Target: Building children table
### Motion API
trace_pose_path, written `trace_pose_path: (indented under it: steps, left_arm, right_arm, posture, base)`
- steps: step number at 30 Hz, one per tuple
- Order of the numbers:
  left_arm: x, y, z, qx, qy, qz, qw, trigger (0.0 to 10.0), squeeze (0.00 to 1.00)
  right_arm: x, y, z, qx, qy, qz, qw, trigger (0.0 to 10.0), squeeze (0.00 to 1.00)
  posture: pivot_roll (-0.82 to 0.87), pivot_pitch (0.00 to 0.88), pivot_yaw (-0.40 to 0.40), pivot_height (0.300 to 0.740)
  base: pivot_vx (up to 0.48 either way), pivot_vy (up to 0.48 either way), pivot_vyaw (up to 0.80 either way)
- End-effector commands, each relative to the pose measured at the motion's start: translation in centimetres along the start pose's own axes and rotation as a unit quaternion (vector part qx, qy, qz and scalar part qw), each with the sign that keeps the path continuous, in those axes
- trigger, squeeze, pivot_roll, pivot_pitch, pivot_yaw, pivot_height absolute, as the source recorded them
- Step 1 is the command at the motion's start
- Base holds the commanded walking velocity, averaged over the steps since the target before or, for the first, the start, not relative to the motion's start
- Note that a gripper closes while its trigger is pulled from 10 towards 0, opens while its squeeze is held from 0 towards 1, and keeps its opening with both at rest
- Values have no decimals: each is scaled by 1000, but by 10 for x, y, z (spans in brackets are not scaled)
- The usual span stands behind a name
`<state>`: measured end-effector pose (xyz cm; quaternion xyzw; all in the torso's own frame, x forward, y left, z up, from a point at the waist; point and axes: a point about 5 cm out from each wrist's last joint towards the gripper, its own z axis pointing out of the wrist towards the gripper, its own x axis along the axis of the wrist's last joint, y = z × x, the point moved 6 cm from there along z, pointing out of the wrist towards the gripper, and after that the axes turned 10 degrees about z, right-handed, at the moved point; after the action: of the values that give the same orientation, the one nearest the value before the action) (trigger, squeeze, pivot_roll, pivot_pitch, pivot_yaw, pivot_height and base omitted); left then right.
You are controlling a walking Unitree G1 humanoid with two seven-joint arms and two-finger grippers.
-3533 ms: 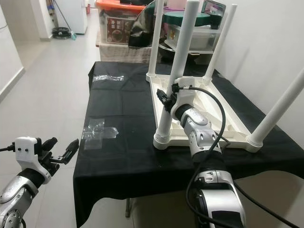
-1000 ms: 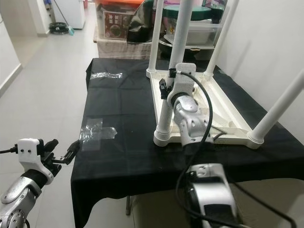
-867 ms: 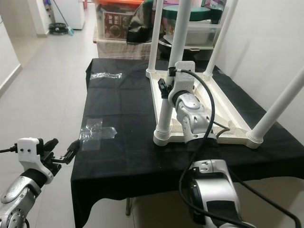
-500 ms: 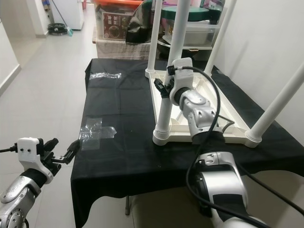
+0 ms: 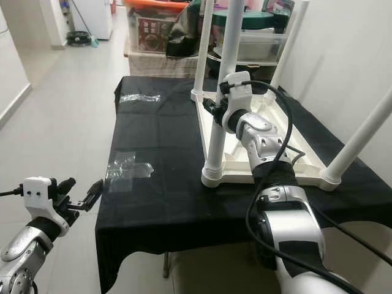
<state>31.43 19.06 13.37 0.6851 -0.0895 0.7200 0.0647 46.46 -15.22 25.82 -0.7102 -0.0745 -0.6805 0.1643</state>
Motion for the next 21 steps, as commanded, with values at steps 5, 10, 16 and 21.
trace_pose_path:
  steps: [5,10,16,21]
  left_arm:
    - [-4,1,-1,-4,-7,6,1000,10000,0]
    - [-4,0,-2,-2,-8,6,1000,10000,0]
    - [-4,0,-2,-2,-10,8,1000,10000,0]
    - [-3,-2,-2,0,-8,7,1000,10000,0]
  right_arm:
    - [-21,34,-8,-107,1,35,994,0,0]
    - [-50,42,-20,-184,5,76,980,0,0]
    - [-84,43,-44,-286,4,106,952,0,0]
    - [-103,31,-63,-358,1,110,927,0,0]
  posture:
    - [59,0,-103,740]
    - [57,0,-97,740]
    - [63,0,-89,740]
    - [62,0,-87,740]
  base:
    - [0,0,0]
    - [0,0,0]
    - [0,0,0]
    - [0,0,0]
